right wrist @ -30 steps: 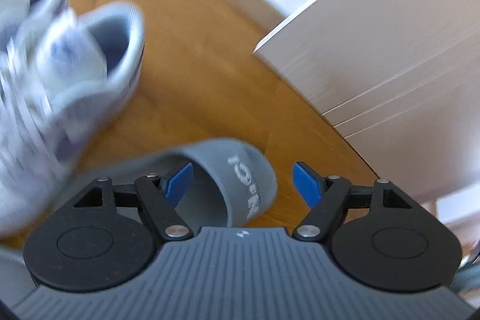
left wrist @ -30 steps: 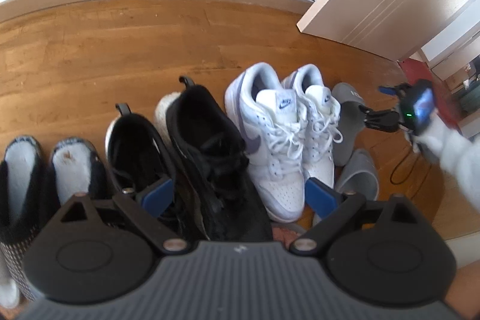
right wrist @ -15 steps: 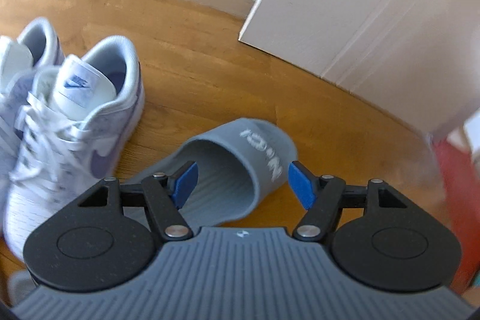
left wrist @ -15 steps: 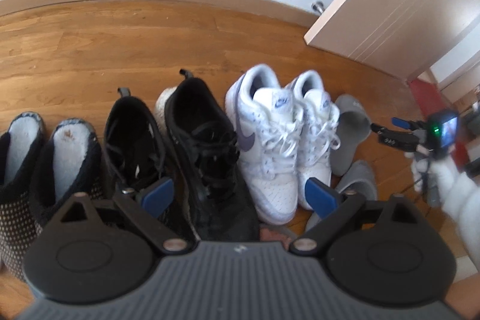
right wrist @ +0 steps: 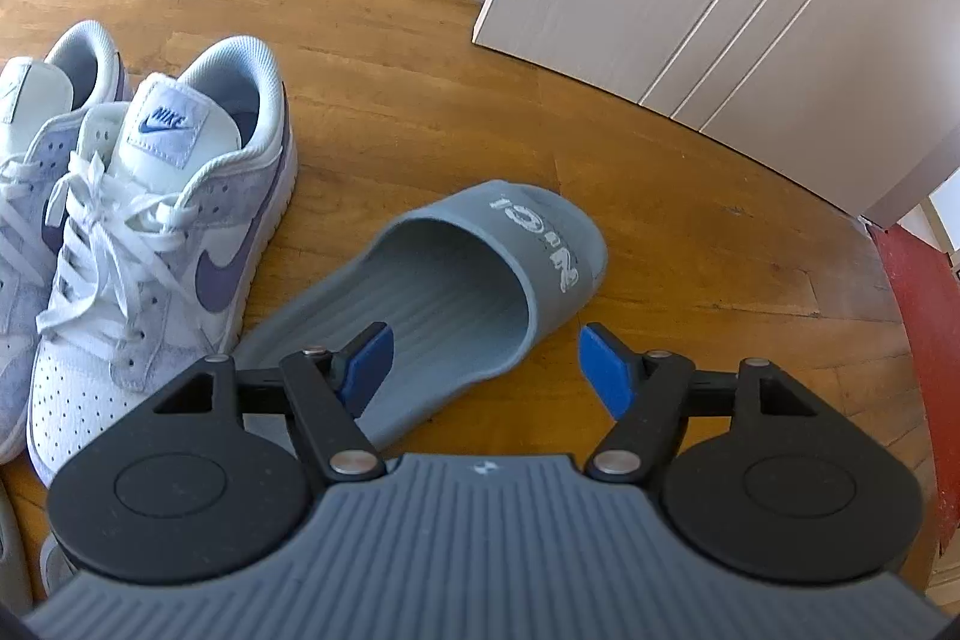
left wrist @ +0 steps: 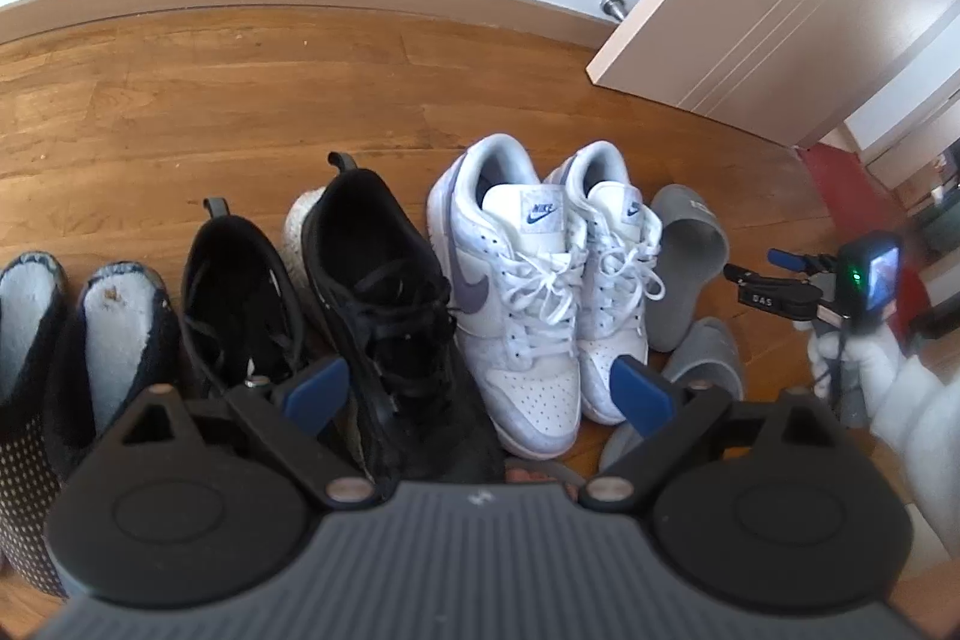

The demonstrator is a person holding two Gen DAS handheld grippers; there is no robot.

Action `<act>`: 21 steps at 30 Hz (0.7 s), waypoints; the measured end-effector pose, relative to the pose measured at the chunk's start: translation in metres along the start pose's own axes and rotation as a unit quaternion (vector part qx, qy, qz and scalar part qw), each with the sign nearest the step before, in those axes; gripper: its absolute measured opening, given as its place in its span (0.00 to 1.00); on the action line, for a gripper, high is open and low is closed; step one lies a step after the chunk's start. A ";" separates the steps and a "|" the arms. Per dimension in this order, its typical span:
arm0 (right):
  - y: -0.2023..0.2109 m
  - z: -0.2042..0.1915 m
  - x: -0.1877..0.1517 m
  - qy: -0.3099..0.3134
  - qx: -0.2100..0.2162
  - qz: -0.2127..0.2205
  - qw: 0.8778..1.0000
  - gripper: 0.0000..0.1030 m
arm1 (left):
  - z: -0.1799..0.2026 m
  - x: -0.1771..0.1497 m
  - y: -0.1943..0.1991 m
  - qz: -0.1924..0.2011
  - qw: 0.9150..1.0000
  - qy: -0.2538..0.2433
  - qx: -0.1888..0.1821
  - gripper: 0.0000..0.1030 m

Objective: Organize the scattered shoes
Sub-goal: 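Move the right tool toward the grey NICI slides near the door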

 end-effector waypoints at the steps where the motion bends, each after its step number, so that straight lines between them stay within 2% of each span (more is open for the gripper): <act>1: -0.001 0.000 0.000 -0.001 -0.001 0.002 1.000 0.68 | 0.003 0.002 -0.002 -0.002 1.000 -0.003 0.003 0.92; 8: -0.015 0.002 0.000 -0.005 -0.024 0.001 1.000 0.68 | 0.019 0.007 -0.013 -0.026 1.000 -0.010 0.005 0.92; 17: 0.006 0.016 -0.012 -0.026 -0.024 0.007 0.999 0.76 | 0.025 0.005 -0.021 -0.045 0.999 -0.025 -0.003 0.92; 21: -0.003 0.020 -0.002 -0.019 -0.034 0.008 0.999 0.77 | 0.026 0.004 -0.024 -0.055 0.998 -0.027 0.003 0.92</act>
Point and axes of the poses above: each gripper's, at about its wrist camera, not at the fingertips, and y roughly against the way its jaws point, z to its right, x to its top, the point moved 3 cm from there along -y, roughly the way its jaws point, and after that the axes turned 3 degrees about -y, right-handed, at the moved point
